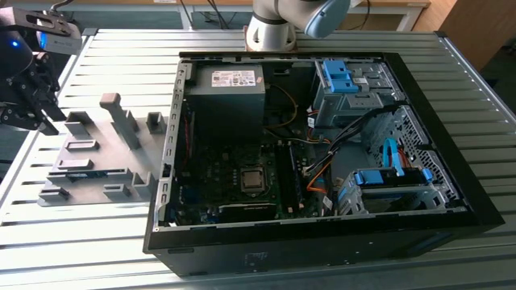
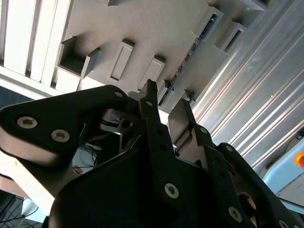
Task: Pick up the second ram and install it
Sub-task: 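Pick up the second ram and move it above second insertion slot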
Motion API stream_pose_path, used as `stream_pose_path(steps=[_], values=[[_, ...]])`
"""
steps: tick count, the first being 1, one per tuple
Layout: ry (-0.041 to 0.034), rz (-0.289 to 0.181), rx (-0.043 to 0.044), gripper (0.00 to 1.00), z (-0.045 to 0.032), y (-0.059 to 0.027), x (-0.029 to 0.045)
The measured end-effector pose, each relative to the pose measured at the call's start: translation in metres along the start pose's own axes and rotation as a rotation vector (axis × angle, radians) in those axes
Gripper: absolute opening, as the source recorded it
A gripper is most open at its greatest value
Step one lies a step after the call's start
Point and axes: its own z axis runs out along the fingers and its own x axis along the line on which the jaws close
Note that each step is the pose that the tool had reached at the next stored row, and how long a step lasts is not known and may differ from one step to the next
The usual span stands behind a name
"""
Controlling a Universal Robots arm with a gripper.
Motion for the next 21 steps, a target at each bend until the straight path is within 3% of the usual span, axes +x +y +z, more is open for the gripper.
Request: stream_pose_path(steps=[3, 4, 21], values=[[0.0000, 0.000, 0.0000, 0.36, 0.0000, 0.0000, 0.0001], [0.0000, 0.000, -0.0001, 0.29, 0.0000, 0.0000, 0.0001], [-0.0002, 0.000, 0.0002, 0.29, 0.0019, -0.0003, 0.0039]])
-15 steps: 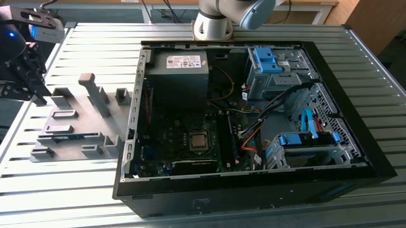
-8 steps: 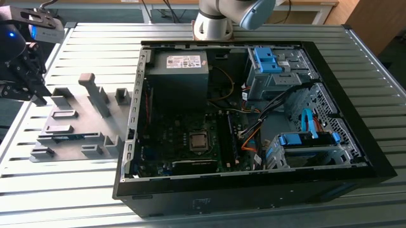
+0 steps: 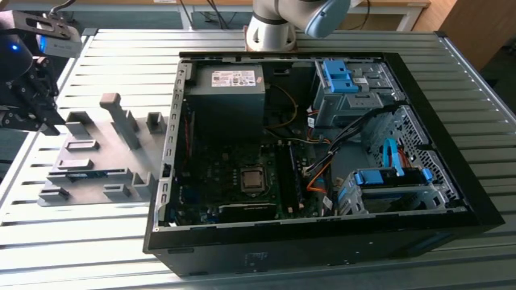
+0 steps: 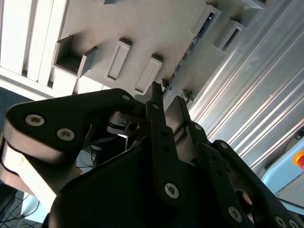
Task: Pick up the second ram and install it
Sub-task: 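Pick up the second ram and move it above second insertion slot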
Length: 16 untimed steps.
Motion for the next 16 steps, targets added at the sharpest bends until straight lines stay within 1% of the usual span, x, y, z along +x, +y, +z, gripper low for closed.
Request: stream_pose_path(steps=[4, 16], values=[[0.0005, 0.000, -0.0001, 0.29, 0.0001, 0.0000, 0.0001], [0.0000, 0.009, 0.0003, 0.29, 0.0041, -0.0002, 0.0008]])
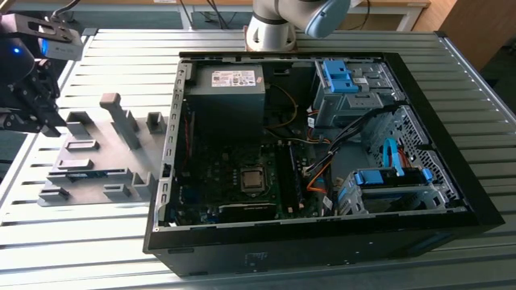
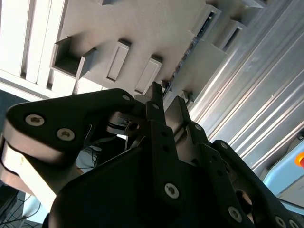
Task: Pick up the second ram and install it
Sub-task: 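Pick up the second ram and move it above second insertion slot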
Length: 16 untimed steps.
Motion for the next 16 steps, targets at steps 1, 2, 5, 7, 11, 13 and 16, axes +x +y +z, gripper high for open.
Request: stream_pose_path(steps=[1, 2, 5, 7, 11, 13, 16], values=[[0.0000, 0.000, 0.0001, 0.29, 0.0002, 0.0000, 0.0002], [0.0000, 0.000, 0.0000, 0.29, 0.0003, 0.0000, 0.0004], [0.0001, 0.000, -0.0001, 0.29, 0.0008, -0.0001, 0.0009], [0.0002, 0.000, -0.0002, 0.29, 0.0008, -0.0001, 0.0010], [0.0000, 0.000, 0.0000, 0.29, 0.0011, -0.0002, 0.0020], [0.0001, 0.000, -0.0001, 0.29, 0.0013, -0.0002, 0.0033], [0.0001, 0.000, -0.0001, 0.29, 0.0041, -0.0005, 0.0048]])
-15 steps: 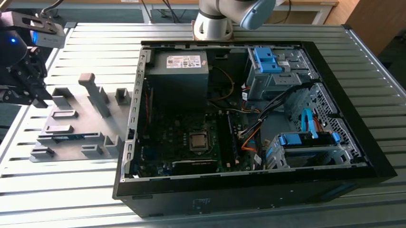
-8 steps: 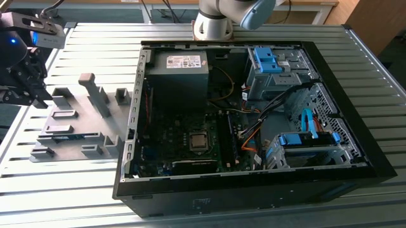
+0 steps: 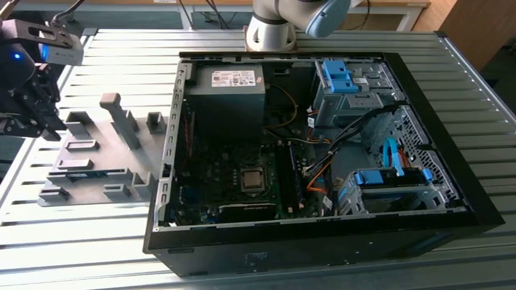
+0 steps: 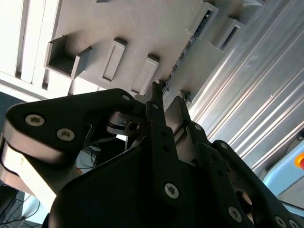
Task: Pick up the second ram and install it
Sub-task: 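Pick up the second ram and move it above second insertion slot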
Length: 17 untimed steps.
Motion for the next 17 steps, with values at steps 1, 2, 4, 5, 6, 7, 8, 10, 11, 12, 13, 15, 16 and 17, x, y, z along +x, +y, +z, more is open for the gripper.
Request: stream_pose_path(steps=[1, 2, 4, 5, 6, 7, 8, 10, 11, 12, 13, 15, 16, 17], values=[[0.0000, 0.000, 0.0000, 0.29, 0.0006, 0.0000, 0.0000], [0.0000, 0.000, 0.0000, 0.29, 0.0012, 0.0000, 0.0001], [0.0001, 0.000, -0.0001, 0.29, 0.0020, -0.0001, 0.0004], [0.0001, 0.000, -0.0001, 0.29, 0.0024, -0.0002, 0.0008], [-0.0001, 0.000, 0.0001, 0.29, 0.0029, -0.0002, 0.0011], [-0.0001, 0.000, 0.0001, 0.29, 0.0032, -0.0002, 0.0015], [0.0000, 0.000, 0.0001, 0.29, 0.0035, -0.0003, 0.0018], [0.0000, 0.000, 0.0000, 0.29, 0.0040, -0.0003, 0.0025], [0.0000, 0.000, 0.0000, 0.29, 0.0043, -0.0003, 0.0028], [0.0000, 0.000, 0.0000, 0.29, 0.0045, -0.0004, 0.0031], [0.0000, 0.000, 0.0000, 0.29, 0.0046, -0.0004, 0.0032], [0.0000, 0.000, 0.0000, 0.29, 0.0048, -0.0004, 0.0033], [0.0001, 0.000, -0.0001, 0.29, 0.0048, -0.0004, 0.0033], [0.0000, 0.000, 0.0000, 0.29, 0.0049, -0.0004, 0.0033]])
